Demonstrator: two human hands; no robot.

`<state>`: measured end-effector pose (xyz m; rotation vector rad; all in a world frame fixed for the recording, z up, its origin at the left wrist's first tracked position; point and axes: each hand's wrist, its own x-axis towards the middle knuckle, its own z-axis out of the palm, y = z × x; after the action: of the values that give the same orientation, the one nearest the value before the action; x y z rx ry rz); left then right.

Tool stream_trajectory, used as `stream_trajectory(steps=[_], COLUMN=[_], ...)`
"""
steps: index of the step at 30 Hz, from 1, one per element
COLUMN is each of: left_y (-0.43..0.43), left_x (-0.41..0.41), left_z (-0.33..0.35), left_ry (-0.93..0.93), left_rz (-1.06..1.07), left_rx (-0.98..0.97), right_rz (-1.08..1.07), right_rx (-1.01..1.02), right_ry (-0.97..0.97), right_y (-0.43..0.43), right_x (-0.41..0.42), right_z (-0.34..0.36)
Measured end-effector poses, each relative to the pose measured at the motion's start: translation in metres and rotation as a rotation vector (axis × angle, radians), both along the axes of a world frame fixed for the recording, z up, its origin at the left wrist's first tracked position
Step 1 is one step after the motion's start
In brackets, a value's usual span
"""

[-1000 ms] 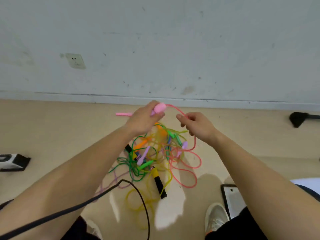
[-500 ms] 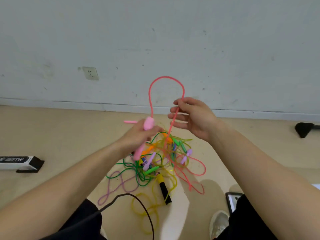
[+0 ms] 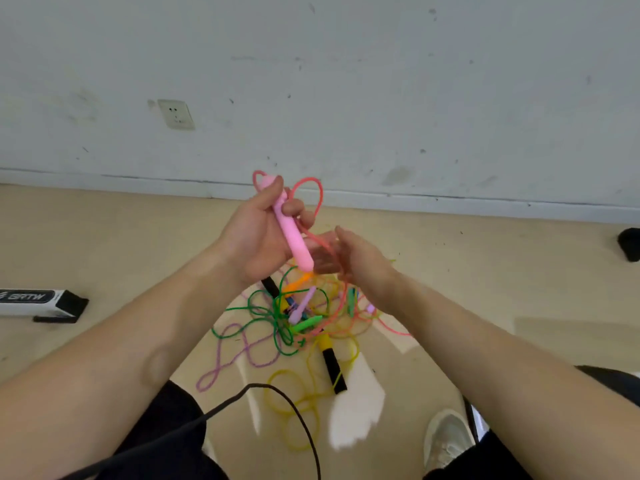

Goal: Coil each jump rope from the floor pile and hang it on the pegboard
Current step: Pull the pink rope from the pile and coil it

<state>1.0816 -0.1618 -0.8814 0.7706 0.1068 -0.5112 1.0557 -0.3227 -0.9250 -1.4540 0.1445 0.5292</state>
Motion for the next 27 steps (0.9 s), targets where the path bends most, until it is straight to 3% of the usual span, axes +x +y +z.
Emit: stream_trajectory(steps=[2,4,7,9,11,13,15,17,19,22,25,27], left_y=[0.009,0.021,0.049,0.069,0.083,0.085,0.075,0.057,0.039,0.020,0.015,0.013], left_x=[0.010,0.020,0.035,0.042,0.046,0.042,0.033,0.021,0.007,-0.010,-0.019,-0.024], left_z=[-0.002,-0.002,0.001,-0.001,-0.008,-0.018,-0.029,-0.038,-0.042,-0.039,-0.032,-0.027], left_ry=[-0.022,-0.035,-0.038,-0.048,-0.108,-0.207,-0.297,-0.347,-0.354,-0.304,-0.264,-0.273], left_rz=[0.074,0.192,0.393,0.473,0.504,0.421,0.205,-0.044,-0.241,-0.360,-0.439,-0.462], left_rx=[-0.034,-0.044,0.013,0.173,0.451,0.732,0.939,1.003,0.882,0.638,0.499,0.542], right_rz=[0.208,0.323,0.530,0.688,0.658,0.476,0.232,0.074,-0.041,-0.204,-0.362,-0.454], right_rx=[0.023,-0.080,-0.547,-0.867,-0.945,-0.792,-0.510,-0.200,0.078,0.351,0.531,0.549], right_ry=[0.021,0.054,-0.022,-0.033,0.052,0.068,0.047,0.019,0.007,-0.006,-0.020,-0.036], right_y=[0.015,0.013,-0.012,-0.034,-0.047,-0.047,-0.035,-0.022,-0.012,-0.010,-0.016,-0.024], right_x=[-0.005,-0.014,-0.021,-0.020,-0.015,-0.010,-0.006,-0.001,0.003,0.008,0.012,0.016], right_z=[-0.021,-0.042,-0.069,-0.081,-0.084,-0.077,-0.055,-0.025,0.004,0.036,0.054,0.059])
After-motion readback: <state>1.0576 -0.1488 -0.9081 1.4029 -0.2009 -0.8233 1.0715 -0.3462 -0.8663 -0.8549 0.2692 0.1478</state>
